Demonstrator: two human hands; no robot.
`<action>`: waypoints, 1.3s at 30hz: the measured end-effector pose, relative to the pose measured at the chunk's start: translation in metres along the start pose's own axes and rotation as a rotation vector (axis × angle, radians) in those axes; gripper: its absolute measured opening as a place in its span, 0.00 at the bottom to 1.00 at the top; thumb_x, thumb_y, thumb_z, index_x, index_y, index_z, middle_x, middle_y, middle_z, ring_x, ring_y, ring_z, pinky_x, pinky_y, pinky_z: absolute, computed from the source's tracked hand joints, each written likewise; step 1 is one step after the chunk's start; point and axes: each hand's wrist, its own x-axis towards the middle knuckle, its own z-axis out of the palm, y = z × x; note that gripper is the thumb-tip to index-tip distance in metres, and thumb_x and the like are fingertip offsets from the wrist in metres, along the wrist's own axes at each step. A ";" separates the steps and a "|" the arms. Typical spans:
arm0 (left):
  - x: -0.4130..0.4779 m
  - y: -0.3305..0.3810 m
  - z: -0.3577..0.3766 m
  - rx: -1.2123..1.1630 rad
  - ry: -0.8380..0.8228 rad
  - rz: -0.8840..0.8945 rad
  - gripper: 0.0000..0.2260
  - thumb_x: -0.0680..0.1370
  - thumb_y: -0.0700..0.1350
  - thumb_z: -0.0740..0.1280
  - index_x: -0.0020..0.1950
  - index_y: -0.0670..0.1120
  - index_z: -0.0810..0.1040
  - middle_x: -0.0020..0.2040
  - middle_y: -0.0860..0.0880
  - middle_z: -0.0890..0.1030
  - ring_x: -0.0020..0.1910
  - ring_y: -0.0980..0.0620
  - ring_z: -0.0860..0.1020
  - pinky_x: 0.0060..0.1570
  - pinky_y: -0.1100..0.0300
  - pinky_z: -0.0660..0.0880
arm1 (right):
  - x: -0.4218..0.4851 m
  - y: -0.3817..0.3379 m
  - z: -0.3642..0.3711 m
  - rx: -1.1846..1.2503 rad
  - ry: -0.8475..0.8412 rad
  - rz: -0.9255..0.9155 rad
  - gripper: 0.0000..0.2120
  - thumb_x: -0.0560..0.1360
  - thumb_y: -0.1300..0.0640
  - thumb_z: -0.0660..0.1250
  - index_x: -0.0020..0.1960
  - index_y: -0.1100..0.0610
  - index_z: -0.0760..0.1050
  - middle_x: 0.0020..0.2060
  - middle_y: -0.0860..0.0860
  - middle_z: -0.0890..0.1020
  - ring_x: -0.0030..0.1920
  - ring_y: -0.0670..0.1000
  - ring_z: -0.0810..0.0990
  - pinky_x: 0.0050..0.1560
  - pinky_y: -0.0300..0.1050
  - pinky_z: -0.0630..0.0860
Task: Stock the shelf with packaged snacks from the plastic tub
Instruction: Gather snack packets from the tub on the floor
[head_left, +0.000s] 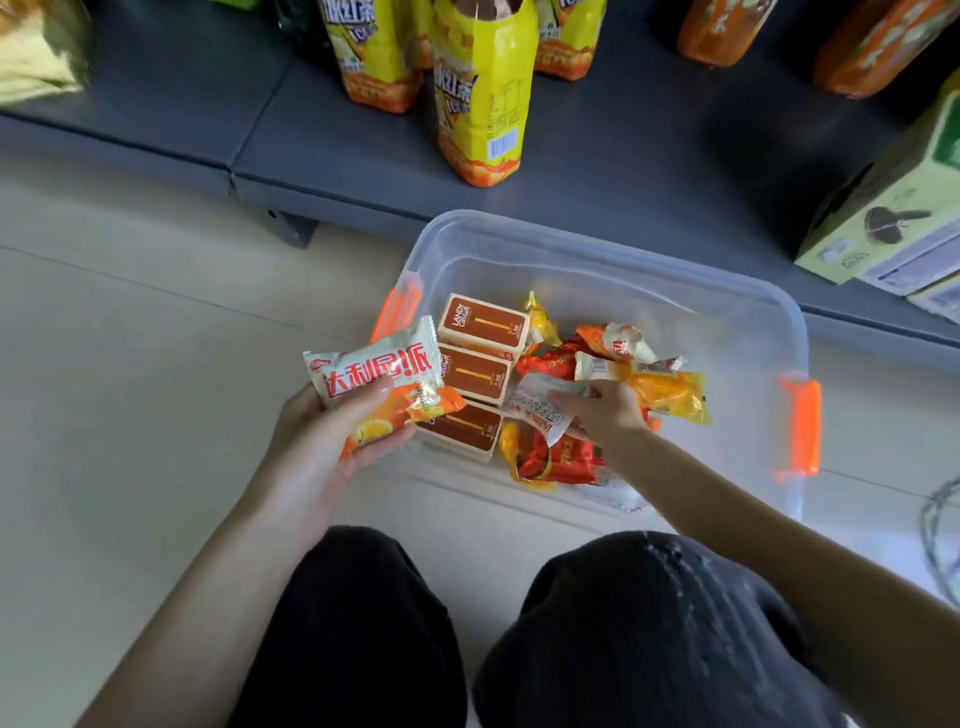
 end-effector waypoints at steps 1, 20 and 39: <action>-0.010 0.006 0.007 -0.010 0.003 -0.016 0.07 0.76 0.36 0.67 0.50 0.45 0.80 0.43 0.49 0.86 0.44 0.50 0.84 0.42 0.54 0.82 | -0.020 -0.009 -0.012 0.078 -0.053 0.013 0.05 0.73 0.63 0.71 0.44 0.61 0.75 0.46 0.57 0.83 0.45 0.54 0.83 0.44 0.46 0.81; -0.346 0.366 0.102 -0.105 -0.194 0.092 0.13 0.74 0.40 0.66 0.59 0.40 0.76 0.51 0.46 0.85 0.51 0.49 0.83 0.50 0.52 0.81 | -0.509 -0.299 -0.148 0.308 -0.368 -0.536 0.27 0.74 0.65 0.67 0.70 0.48 0.68 0.60 0.53 0.80 0.59 0.57 0.80 0.55 0.53 0.79; -0.528 0.549 0.092 -0.146 -0.158 0.150 0.17 0.75 0.56 0.64 0.60 0.51 0.75 0.53 0.46 0.82 0.51 0.50 0.82 0.39 0.62 0.80 | -0.750 -0.420 -0.136 0.335 -0.128 -0.543 0.35 0.62 0.49 0.76 0.67 0.51 0.69 0.53 0.50 0.82 0.52 0.50 0.83 0.55 0.53 0.80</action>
